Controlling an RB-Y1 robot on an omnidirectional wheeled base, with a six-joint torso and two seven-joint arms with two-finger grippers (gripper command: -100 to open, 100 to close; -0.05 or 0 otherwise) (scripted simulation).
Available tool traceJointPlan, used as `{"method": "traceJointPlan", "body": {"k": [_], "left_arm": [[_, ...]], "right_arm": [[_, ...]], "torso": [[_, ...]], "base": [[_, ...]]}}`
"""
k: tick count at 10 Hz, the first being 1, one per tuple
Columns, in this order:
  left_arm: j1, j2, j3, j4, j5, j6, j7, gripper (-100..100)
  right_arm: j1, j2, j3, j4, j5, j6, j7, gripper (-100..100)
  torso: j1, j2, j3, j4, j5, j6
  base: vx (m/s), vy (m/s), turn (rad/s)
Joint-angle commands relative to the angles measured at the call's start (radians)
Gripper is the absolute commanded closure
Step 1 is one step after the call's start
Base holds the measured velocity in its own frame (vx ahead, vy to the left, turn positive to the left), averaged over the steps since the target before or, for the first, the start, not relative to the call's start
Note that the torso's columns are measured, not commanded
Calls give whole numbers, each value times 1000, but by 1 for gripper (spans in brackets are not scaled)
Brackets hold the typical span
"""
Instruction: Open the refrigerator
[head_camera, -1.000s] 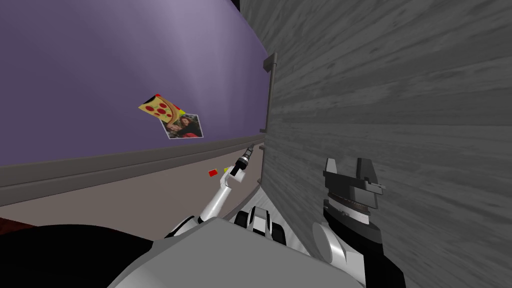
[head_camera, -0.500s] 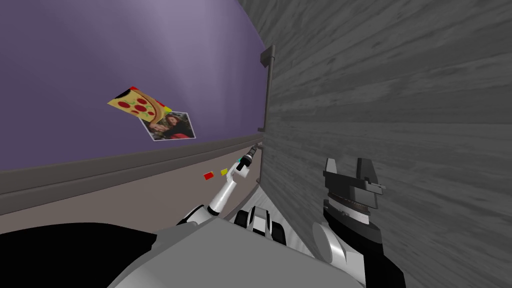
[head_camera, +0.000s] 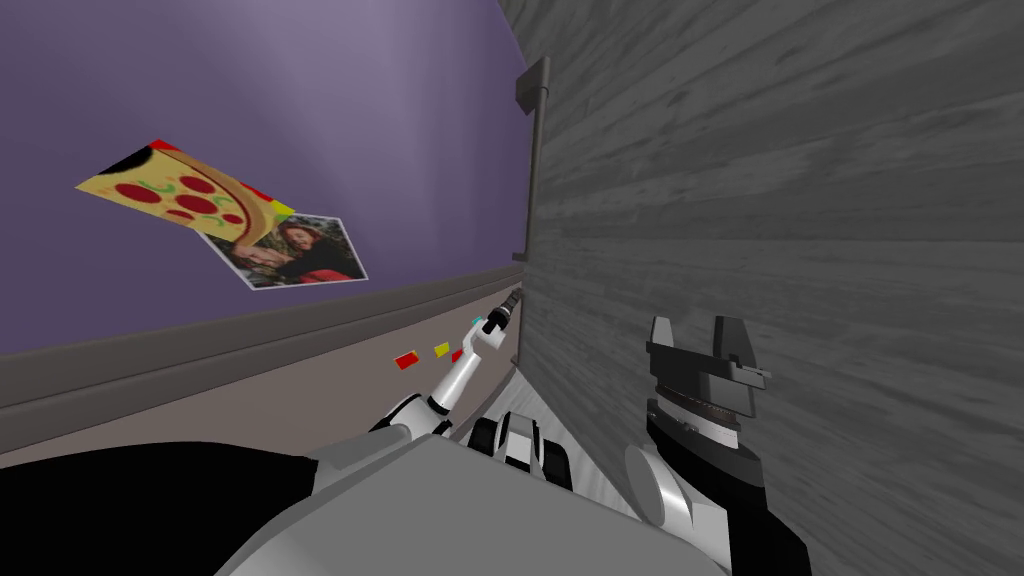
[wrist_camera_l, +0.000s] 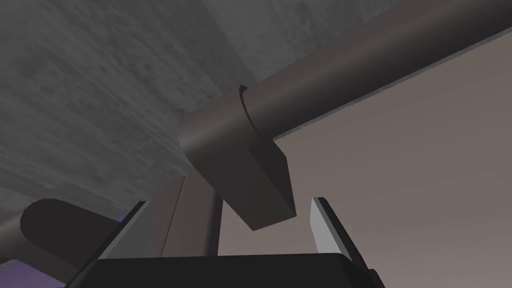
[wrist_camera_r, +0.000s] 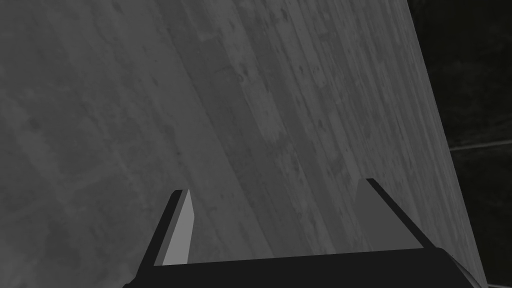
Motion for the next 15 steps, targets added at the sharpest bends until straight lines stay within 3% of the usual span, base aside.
{"method": "traceJointPlan", "body": {"k": [1,5,7,9,10,11,12,15], "left_arm": [[-39,2,-5,31,-4,51,-3,-100],[-129,4,-19,114,-19,134,-14,-100],[-156,9,-24,138,-23,158,-17,-100],[-151,9,-21,132,-21,148,-15,-100],[-151,9,-21,132,-21,147,-15,100],[-155,-8,-63,116,-12,150,-18,100],[-155,-8,-63,116,-12,150,-18,100],[-154,-32,-127,99,3,160,-24,100]], "right_arm": [[0,0,0,0,0,0,0,0],[0,0,0,0,0,0,0,0],[0,0,0,0,0,0,0,0],[0,0,0,0,0,0,0,0],[0,0,0,0,0,0,0,0],[0,0,0,0,0,0,0,0],[0,0,0,0,0,0,0,0],[-1,0,0,0,0,0,0,0]], "torso": [[0,0,0,0,0,0],[-2,7,4,2,-1,1],[-3,5,3,1,-1,2],[-3,3,2,0,-1,1],[-3,4,2,1,-1,1],[-2,3,2,-2,0,0],[-4,8,5,-3,0,7],[1,6,4,0,1,-2]], "base": [[-6,12,-47],[0,17,-71],[-12,17,-49],[-4,4,-5],[5,-1,-13],[-175,28,-129],[-245,-5,-165],[-254,-10,-153]]}}
